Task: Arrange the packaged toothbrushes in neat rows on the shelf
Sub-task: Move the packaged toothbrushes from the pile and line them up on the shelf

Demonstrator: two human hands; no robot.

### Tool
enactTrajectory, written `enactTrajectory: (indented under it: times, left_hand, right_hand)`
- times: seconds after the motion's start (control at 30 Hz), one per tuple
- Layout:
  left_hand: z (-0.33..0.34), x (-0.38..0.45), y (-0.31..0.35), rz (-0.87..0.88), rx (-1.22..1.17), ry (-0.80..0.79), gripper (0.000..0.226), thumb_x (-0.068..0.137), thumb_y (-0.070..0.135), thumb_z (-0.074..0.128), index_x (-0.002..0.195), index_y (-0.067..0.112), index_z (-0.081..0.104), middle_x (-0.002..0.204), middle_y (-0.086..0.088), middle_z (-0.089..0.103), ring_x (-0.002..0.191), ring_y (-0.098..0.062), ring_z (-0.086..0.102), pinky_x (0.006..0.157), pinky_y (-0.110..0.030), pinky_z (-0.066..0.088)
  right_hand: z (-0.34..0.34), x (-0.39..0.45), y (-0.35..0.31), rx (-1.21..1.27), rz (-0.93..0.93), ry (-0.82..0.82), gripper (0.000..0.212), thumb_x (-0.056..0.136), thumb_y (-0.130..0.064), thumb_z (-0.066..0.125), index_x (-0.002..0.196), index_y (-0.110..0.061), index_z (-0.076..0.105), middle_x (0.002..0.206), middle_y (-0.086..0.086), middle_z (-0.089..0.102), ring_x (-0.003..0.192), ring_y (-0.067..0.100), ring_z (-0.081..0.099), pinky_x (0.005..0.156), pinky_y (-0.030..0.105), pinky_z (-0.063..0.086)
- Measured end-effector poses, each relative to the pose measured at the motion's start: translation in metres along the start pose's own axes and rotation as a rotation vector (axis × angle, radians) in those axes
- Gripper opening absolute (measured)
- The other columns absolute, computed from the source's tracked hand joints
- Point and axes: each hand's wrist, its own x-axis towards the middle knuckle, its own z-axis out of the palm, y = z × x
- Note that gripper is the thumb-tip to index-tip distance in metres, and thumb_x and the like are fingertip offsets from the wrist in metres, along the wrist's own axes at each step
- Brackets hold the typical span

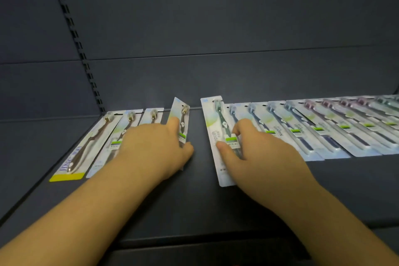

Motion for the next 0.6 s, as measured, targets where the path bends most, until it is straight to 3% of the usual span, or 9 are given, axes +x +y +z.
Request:
enactTrajectory:
  times: [0.1, 0.17, 0.47, 0.6]
  left_hand:
    - [0.009, 0.001, 0.002, -0.008, 0.129, 0.125, 0.053, 0.083, 0.067, 0.027, 0.117, 0.032, 0.049, 0.114, -0.001, 0.062, 0.109, -0.026, 0.051, 0.084, -0.039, 0.036]
    - [0.012, 0.001, 0.002, -0.003, 0.165, 0.165, 0.056, 0.082, 0.067, 0.026, 0.118, 0.033, 0.051, 0.119, -0.001, 0.061, 0.116, -0.027, 0.048, 0.090, -0.041, 0.034]
    - [0.017, 0.001, 0.005, -0.001, 0.213, 0.147, 0.059, 0.083, 0.065, 0.020, 0.112, 0.030, 0.057, 0.111, -0.002, 0.063, 0.108, -0.024, 0.050, 0.089, -0.040, 0.033]
    - [0.017, 0.000, 0.002, 0.003, 0.209, 0.135, 0.057, 0.084, 0.064, 0.019, 0.107, 0.030, 0.059, 0.104, 0.000, 0.064, 0.102, -0.023, 0.052, 0.085, -0.039, 0.034]
  right_hand:
    - [0.002, 0.003, 0.006, -0.010, -0.041, 0.022, 0.031, 0.098, -0.058, 0.030, 0.110, -0.030, 0.033, 0.078, -0.008, 0.052, 0.068, 0.008, 0.051, 0.060, 0.030, 0.042]
    - [0.003, 0.004, 0.008, 0.004, -0.067, 0.050, 0.029, 0.098, -0.058, 0.030, 0.107, -0.031, 0.034, 0.074, -0.007, 0.053, 0.066, 0.007, 0.052, 0.061, 0.030, 0.046]
    - [0.003, 0.003, 0.009, 0.065, -0.085, 0.046, 0.026, 0.096, -0.060, 0.030, 0.106, -0.036, 0.032, 0.071, -0.009, 0.050, 0.063, 0.003, 0.049, 0.056, 0.018, 0.038]
    - [0.006, 0.003, 0.010, 0.071, -0.098, 0.034, 0.027, 0.095, -0.061, 0.030, 0.107, -0.037, 0.032, 0.073, -0.011, 0.050, 0.065, 0.003, 0.050, 0.062, 0.022, 0.045]
